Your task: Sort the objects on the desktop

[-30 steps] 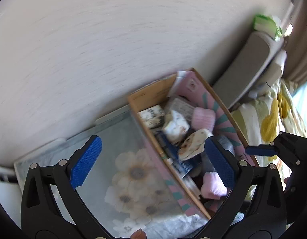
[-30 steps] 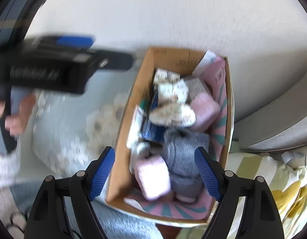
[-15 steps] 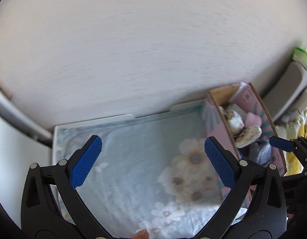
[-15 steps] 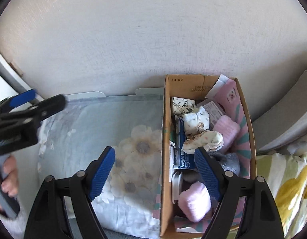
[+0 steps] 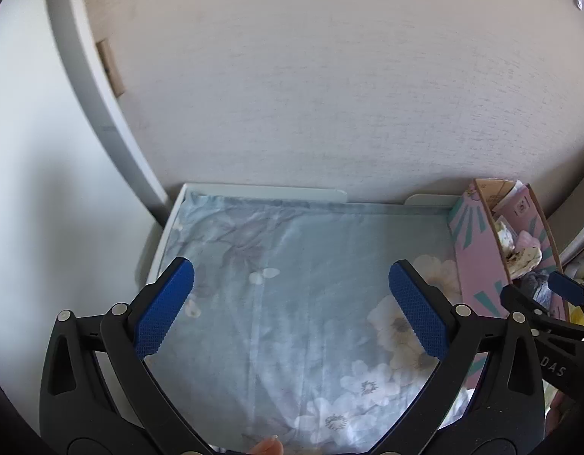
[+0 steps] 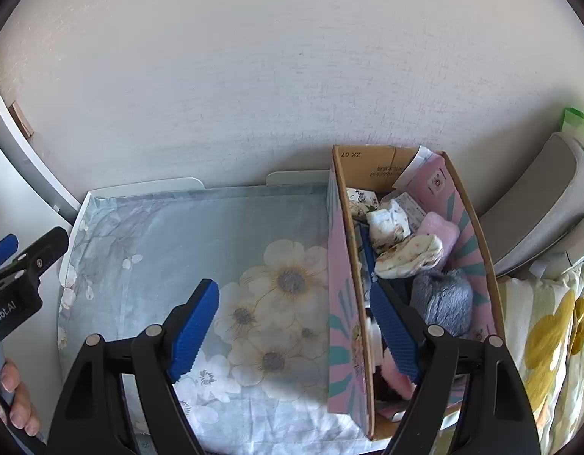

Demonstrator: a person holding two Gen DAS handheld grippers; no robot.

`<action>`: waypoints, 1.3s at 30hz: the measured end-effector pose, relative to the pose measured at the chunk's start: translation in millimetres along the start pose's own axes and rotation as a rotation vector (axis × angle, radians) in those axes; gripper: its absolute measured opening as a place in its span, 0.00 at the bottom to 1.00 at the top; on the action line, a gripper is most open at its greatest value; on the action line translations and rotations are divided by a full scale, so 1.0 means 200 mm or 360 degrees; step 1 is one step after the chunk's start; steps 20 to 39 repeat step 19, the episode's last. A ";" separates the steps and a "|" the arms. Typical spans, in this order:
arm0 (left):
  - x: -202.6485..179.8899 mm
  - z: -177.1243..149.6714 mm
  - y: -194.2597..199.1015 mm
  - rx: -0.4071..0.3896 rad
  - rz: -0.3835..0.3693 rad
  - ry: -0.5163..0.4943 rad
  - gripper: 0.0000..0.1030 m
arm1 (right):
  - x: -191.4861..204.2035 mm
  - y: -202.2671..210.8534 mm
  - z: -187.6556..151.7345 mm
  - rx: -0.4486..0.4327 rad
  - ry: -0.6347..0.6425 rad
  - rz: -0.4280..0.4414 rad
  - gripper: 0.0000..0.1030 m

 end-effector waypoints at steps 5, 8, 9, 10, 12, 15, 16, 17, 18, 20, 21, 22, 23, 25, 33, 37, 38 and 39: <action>0.03 -0.04 -0.03 0.0050 -0.0018 -0.0003 1.00 | 0.02 0.00 -0.03 0.0002 0.0015 -0.0022 0.76; 0.05 -0.06 -0.03 0.0063 -0.0032 -0.0004 1.00 | 0.04 0.01 -0.05 -0.0001 0.0020 -0.0020 0.76; 0.05 -0.06 -0.03 0.0063 -0.0034 -0.0006 1.00 | 0.04 0.01 -0.05 -0.0003 0.0019 -0.0022 0.76; 0.05 -0.06 -0.03 0.0063 -0.0036 -0.0011 1.00 | 0.05 0.01 -0.05 -0.0001 0.0018 -0.0023 0.76; 0.06 -0.06 -0.01 0.0056 -0.0045 -0.0014 1.00 | 0.05 0.01 -0.06 0.0005 0.0011 -0.0021 0.76; 0.06 -0.07 -0.01 0.0046 -0.0054 -0.0021 1.00 | 0.04 0.01 -0.08 0.0012 0.0004 -0.0026 0.76; 0.06 -0.07 -0.02 0.0049 -0.0054 -0.0019 1.00 | 0.04 0.00 -0.08 0.0020 0.0003 -0.0025 0.76; 0.06 -0.07 -0.02 0.0058 -0.0057 -0.0018 1.00 | 0.04 0.00 -0.09 0.0026 0.0003 -0.0023 0.76; 0.06 -0.07 -0.03 0.0071 -0.0059 -0.0018 1.00 | 0.04 -0.01 -0.09 0.0031 0.0001 -0.0021 0.76; 0.05 -0.07 -0.04 0.0089 -0.0059 -0.0020 1.00 | 0.04 -0.01 -0.10 0.0037 -0.0001 -0.0018 0.76; 0.05 -0.07 -0.04 0.0089 -0.0059 -0.0020 1.00 | 0.04 -0.01 -0.10 0.0037 -0.0001 -0.0018 0.76; 0.05 -0.07 -0.04 0.0089 -0.0059 -0.0020 1.00 | 0.04 -0.01 -0.10 0.0037 -0.0001 -0.0018 0.76; 0.05 -0.07 -0.04 0.0089 -0.0059 -0.0020 1.00 | 0.04 -0.01 -0.10 0.0037 -0.0001 -0.0018 0.76; 0.05 -0.07 -0.04 0.0089 -0.0059 -0.0020 1.00 | 0.04 -0.01 -0.10 0.0037 -0.0001 -0.0018 0.76; 0.05 -0.07 -0.04 0.0089 -0.0059 -0.0020 1.00 | 0.04 -0.01 -0.10 0.0037 -0.0001 -0.0018 0.76; 0.05 -0.07 -0.04 0.0089 -0.0059 -0.0020 1.00 | 0.04 -0.01 -0.10 0.0037 -0.0001 -0.0018 0.76; 0.05 -0.07 -0.04 0.0089 -0.0059 -0.0020 1.00 | 0.04 -0.01 -0.10 0.0037 -0.0001 -0.0018 0.76; 0.05 -0.07 -0.04 0.0089 -0.0059 -0.0020 1.00 | 0.04 -0.01 -0.10 0.0037 -0.0001 -0.0018 0.76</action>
Point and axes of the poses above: each gripper's, at about its wrist camera, not at the fingertips, and y roughly against the way its jaws point, x to its left, z to its top, the point moved 6 cm from there along -y, roughly the way its jaws point, and after that the axes turned 1 degree about x, right-handed, at the moved point
